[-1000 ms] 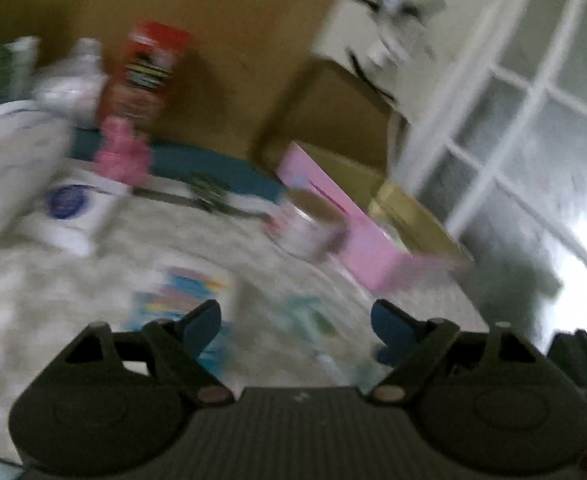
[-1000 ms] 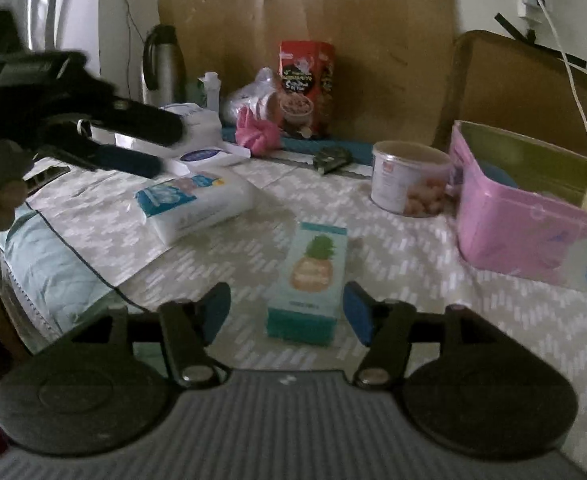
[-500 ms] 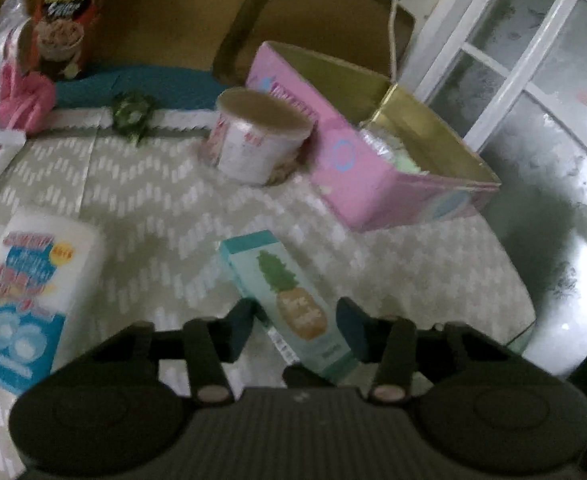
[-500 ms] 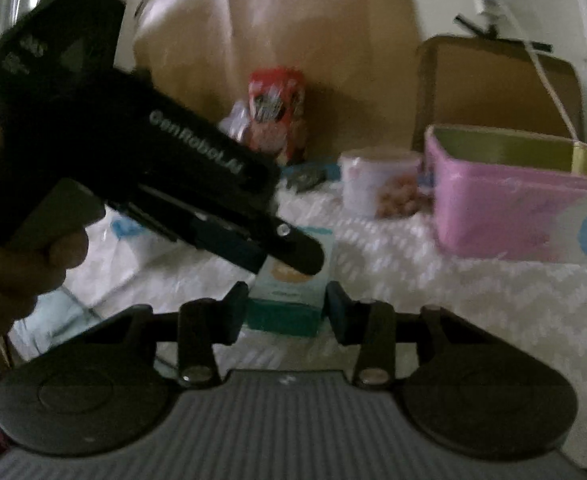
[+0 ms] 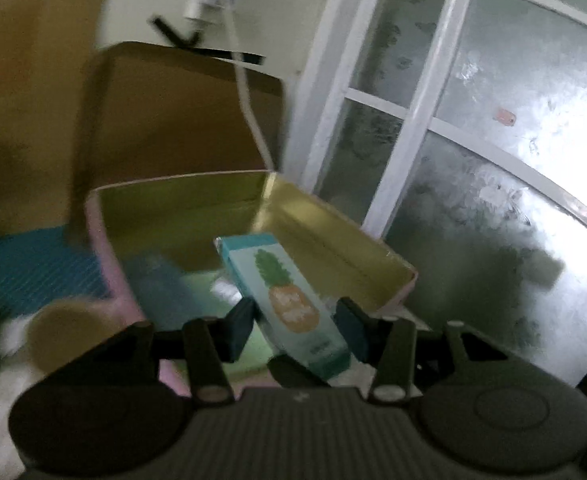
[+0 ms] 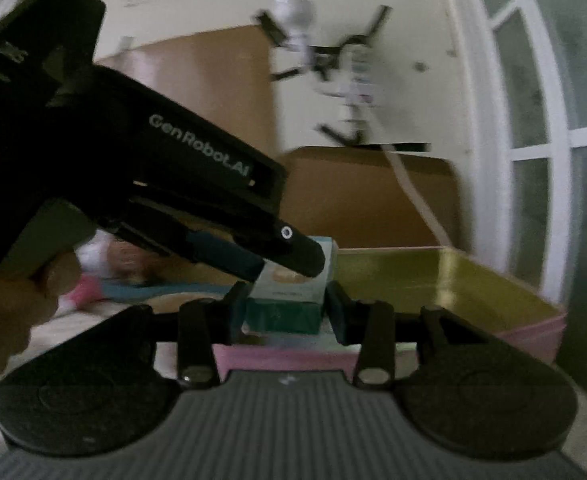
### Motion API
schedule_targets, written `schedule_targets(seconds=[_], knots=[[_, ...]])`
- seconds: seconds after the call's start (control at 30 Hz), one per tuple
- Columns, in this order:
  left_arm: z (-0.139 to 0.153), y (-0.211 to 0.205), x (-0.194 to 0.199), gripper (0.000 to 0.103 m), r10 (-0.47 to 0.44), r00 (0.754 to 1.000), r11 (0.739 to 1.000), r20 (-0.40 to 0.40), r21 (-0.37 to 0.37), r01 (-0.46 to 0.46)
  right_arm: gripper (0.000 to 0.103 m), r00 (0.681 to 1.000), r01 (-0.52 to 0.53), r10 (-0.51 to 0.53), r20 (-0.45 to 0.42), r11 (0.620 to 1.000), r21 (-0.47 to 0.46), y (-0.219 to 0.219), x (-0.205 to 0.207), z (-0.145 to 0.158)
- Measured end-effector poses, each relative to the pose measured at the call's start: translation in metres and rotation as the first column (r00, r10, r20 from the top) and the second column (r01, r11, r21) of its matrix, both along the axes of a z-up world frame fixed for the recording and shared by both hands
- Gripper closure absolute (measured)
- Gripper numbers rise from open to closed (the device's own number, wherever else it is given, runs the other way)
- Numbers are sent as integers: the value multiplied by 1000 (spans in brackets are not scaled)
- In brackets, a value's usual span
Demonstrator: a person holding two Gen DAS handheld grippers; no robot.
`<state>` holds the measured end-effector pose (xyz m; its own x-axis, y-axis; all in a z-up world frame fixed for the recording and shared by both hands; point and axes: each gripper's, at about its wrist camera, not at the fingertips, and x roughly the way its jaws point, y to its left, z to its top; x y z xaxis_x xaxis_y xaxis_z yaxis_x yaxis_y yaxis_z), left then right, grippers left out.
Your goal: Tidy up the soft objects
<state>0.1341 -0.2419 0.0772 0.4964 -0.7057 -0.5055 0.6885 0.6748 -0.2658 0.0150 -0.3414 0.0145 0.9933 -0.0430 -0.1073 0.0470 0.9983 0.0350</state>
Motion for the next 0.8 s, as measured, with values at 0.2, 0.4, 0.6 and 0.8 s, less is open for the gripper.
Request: schedule_targets(seconds=[0.2,0.4,0.6,0.8], knots=[[-18,-34,13,52,53,999,998,2,26,-53,55,972,220,-219,-83,975,-1,-39,42,-7],[-20,8,-17,52,50,998,999,24,12,-50,55,979,204,-203,-25,974,101,-34,-2,-8],[-22,51,-55,48,48,997,997,68,52,-51,55,983,184,-181,-31,965,188,-15,-27,-11],[-25,77,-81,45,76,994,990,82,111,-85,55,989,141,-125,-82,960,242,6,-43,-13]])
